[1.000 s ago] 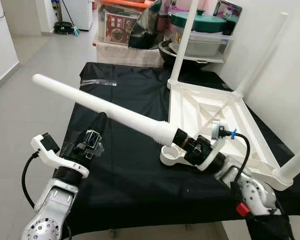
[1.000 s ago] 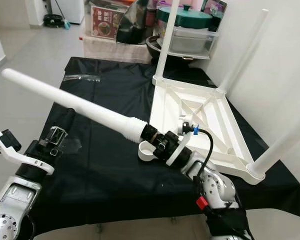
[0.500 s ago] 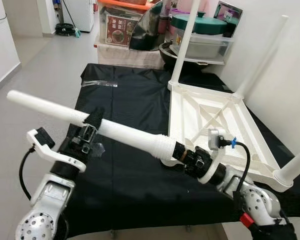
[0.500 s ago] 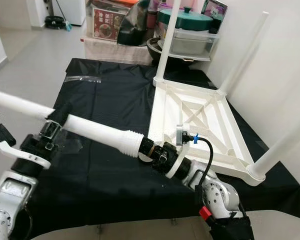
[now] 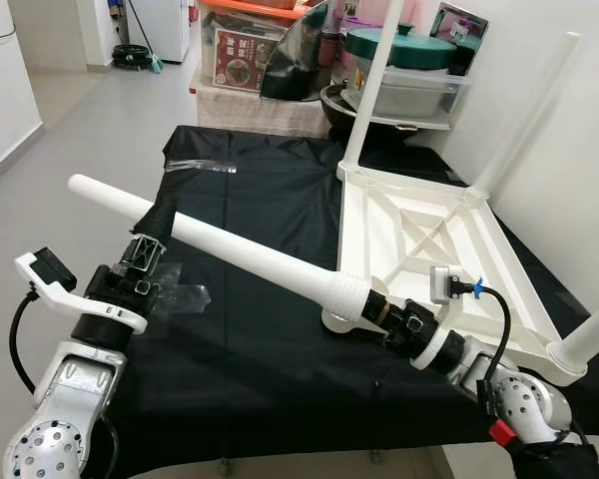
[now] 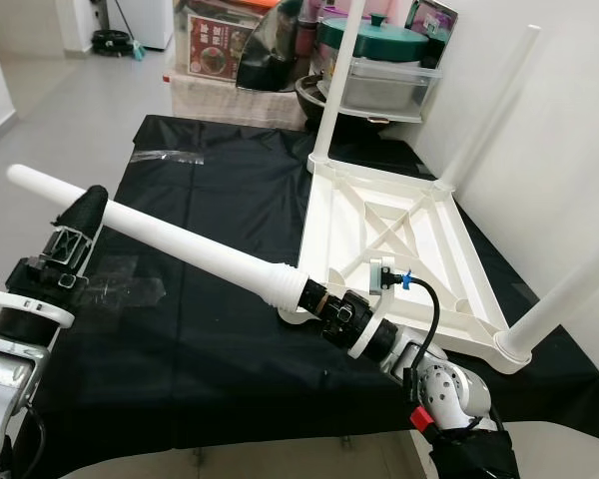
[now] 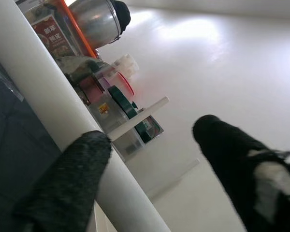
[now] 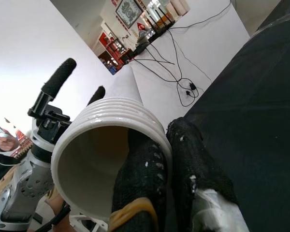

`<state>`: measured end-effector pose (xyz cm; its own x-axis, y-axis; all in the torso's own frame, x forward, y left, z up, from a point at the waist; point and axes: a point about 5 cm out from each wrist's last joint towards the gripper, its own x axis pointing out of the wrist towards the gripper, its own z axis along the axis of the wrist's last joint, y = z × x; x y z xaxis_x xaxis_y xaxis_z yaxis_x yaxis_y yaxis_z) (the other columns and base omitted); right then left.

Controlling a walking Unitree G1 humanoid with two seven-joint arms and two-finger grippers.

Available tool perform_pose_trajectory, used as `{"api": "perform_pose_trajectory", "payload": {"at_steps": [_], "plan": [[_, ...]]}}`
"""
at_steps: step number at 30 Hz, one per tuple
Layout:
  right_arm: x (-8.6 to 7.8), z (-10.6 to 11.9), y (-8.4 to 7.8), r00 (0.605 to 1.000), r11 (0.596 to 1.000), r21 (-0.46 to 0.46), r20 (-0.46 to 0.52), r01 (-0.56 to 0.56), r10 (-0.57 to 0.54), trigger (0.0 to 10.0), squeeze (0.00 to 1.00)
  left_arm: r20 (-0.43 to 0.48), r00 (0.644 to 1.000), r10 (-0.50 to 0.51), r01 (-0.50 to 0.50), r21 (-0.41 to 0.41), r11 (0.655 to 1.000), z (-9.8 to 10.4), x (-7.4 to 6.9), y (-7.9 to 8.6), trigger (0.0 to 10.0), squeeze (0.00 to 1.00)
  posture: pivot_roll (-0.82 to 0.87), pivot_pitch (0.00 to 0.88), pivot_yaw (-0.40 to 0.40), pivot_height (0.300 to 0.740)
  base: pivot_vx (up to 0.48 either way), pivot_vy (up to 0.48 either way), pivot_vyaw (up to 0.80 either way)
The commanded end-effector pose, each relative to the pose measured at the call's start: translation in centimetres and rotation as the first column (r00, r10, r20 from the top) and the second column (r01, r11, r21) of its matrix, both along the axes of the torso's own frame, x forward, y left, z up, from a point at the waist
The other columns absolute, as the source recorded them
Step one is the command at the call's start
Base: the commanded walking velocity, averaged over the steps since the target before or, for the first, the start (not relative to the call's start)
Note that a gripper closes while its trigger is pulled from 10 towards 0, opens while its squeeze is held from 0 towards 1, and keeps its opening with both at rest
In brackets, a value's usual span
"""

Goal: Building children table

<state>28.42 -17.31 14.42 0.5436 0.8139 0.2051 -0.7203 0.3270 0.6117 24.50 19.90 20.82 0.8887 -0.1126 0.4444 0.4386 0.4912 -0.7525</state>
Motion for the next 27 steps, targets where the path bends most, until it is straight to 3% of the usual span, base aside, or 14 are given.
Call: {"api": "perform_pose_trajectory", "payload": {"at_steps": [1, 2, 3, 4, 5, 16, 22, 27], "plan": [[-0.2, 0.5, -0.5, 1.000, 1.000, 0.001, 0.022, -0.006, 0.006, 0.0, 0.00, -0.004, 1.000, -0.009, 0.009, 0.001, 1.000, -0.1, -0.1, 0.0, 1.2, 0.00, 0.07, 0.000, -0.147, 0.740, 0.000, 0.000, 0.00], [-0.4, 0.6, -0.5, 0.999, 1.000, 0.000, 0.027, -0.020, 0.020, 0.0, 0.00, -0.007, 1.000, -0.009, 0.009, 0.003, 1.000, -0.1, 0.0, 0.1, 1.2, 0.00, 0.07, 0.000, -0.146, 0.740, 0.000, 0.000, 0.00], [-0.6, 0.7, -0.4, 0.999, 0.999, -0.001, 0.036, -0.039, 0.039, 0.0, 0.00, -0.013, 1.000, -0.007, 0.007, 0.005, 1.000, -0.2, 0.1, 0.2, 4.6, 0.00, 0.07, 0.000, -0.144, 0.740, 0.000, 0.000, 0.00], [-0.8, 0.8, -0.4, 0.998, 0.999, 0.002, 0.042, -0.051, 0.051, 0.0, 0.00, -0.019, 1.000, -0.006, 0.006, 0.008, 1.000, -0.2, 0.1, 0.3, 5.9, 0.00, 0.07, 0.000, -0.144, 0.740, 0.000, 0.000, 0.00], [-0.8, 0.9, -0.4, 0.998, 0.999, 0.006, 0.045, -0.053, 0.053, 0.0, 0.00, -0.023, 1.000, -0.007, 0.007, 0.008, 1.000, -0.2, 0.2, 0.3, 10.0, 0.00, 0.06, 0.000, -0.141, 0.740, 0.000, 0.000, 0.00], [0.3, 1.8, -1.0, 0.998, 0.999, 0.037, 0.063, -0.002, 0.000, 0.0, 0.00, -0.037, 0.996, -0.079, 0.079, 0.021, 0.997, -0.4, -0.3, -0.6, 10.0, 0.00, 0.06, 0.000, -0.139, 0.740, 0.000, 0.000, 0.00], [0.1, 2.9, -0.4, 0.995, 0.997, 0.070, 0.097, -0.043, 0.037, 0.0, 0.00, -0.065, 0.993, -0.095, 0.096, 0.011, 0.995, -1.3, -0.4, -0.9, 10.0, 0.00, 0.07, 0.000, -0.142, 0.740, 0.000, 0.000, 0.00], [-0.9, 3.1, 0.0, 0.987, 0.991, 0.069, 0.119, -0.118, 0.109, 0.0, 0.00, -0.071, 0.993, -0.095, 0.096, 0.014, 0.995, -1.5, -0.2, -0.6, 10.0, 0.00, 0.06, 0.000, -0.141, 0.740, 0.000, 0.000, 0.00]]}}
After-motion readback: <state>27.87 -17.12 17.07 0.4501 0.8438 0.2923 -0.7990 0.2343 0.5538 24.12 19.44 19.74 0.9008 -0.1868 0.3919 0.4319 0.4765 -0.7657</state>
